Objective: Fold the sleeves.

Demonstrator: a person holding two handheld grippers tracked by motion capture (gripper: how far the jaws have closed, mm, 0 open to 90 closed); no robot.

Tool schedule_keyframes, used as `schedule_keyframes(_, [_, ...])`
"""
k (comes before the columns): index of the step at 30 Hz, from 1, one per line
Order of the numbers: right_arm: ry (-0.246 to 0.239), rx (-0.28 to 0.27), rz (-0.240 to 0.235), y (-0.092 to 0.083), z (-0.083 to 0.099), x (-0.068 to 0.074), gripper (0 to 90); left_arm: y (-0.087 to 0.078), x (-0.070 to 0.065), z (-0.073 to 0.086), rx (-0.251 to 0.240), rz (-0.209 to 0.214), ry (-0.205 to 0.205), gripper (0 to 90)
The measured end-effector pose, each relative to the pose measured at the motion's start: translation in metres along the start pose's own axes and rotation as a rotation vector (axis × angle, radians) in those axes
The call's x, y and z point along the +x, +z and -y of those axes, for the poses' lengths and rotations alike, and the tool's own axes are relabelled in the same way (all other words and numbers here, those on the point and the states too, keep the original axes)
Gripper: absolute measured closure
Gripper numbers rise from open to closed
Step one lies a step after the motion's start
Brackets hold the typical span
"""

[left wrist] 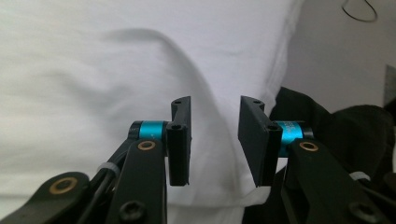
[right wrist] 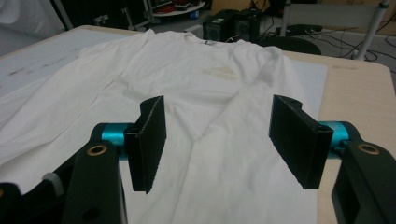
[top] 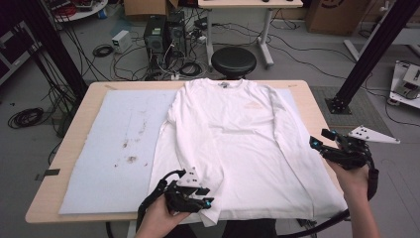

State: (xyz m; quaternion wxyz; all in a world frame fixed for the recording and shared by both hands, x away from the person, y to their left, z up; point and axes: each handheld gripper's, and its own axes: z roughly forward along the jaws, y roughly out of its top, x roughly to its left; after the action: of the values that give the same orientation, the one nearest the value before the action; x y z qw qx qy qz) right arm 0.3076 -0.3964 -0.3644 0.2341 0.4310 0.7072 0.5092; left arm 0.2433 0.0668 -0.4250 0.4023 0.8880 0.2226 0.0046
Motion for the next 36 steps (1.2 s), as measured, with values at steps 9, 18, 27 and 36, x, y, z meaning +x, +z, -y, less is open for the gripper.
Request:
schedule_keyframes(9, [0.000, -0.002, -0.001, -0.001, 0.000, -0.001, 37.3, 0.027, -0.017, -0.015, -0.004, 0.121, 0.076, 78.8])
schedule_keyframes(18, [0.006, 0.002, 0.019, -0.006, 0.004, -0.003, 38.1, 0.021, -0.019, -0.017, -0.145, 0.125, 0.103, 54.9])
schedule_keyframes(27, [0.016, 0.055, 0.109, -0.034, 0.036, -0.007, 49.1, -0.042, 0.008, 0.009, -0.342, -0.086, 0.062, 54.2])
schedule_keyframes(36, [0.065, 0.154, 0.182, -0.076, 0.092, -0.005, 58.2, -0.093, 0.039, 0.044, -0.463, -0.249, 0.010, 47.2])
